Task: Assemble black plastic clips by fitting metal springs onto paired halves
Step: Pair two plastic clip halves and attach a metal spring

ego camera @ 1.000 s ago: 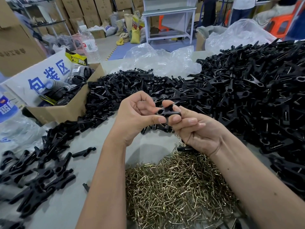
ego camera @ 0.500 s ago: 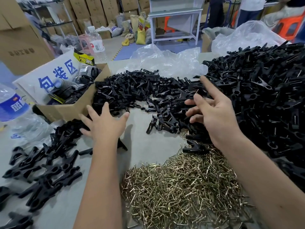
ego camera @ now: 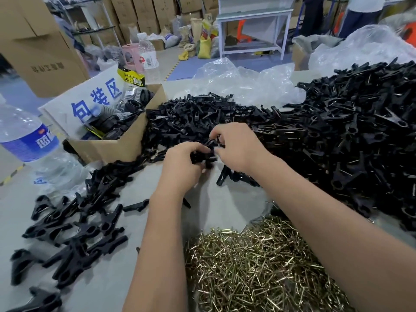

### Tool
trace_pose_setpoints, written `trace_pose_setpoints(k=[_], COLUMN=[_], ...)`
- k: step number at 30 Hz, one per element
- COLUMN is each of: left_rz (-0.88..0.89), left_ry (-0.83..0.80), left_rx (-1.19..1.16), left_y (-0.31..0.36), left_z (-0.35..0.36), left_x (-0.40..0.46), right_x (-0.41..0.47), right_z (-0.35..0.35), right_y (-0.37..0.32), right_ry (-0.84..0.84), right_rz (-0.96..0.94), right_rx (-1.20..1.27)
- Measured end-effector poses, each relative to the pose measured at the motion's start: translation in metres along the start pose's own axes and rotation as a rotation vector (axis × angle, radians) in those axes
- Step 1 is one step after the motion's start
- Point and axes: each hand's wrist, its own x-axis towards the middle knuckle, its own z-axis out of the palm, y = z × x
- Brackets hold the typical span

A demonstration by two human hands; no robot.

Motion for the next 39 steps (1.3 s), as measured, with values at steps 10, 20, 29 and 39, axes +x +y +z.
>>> trace_pose_setpoints(k=[10, 20, 29, 39], left_rz=[0.001, 0.0, 0.085, 0.049], left_ry=[0.067, 0.149, -0.118, -0.243], left_rx=[-0.273, -0.586, -1.07, -1.053], left_y=[0.007, 0.018, 0.05, 0.066], left_z=[-0.008, -0.001, 0.008, 0.023], left_x=[-0.007, -0.008, -0.015, -0.022], right_x=[-0.005, -0.067, -0.1, -0.107], right_z=[0.008, -0.028, -0.042, -0.024], right_y=[0.003, 0.019, 0.046, 0.052], right_ry=[-0.126, 0.291, 0.082, 0.233], right_rz=[0.029, 0.244, 0.266, 0.311], right_rx=[-0.013, 0.467, 1.339, 1.349])
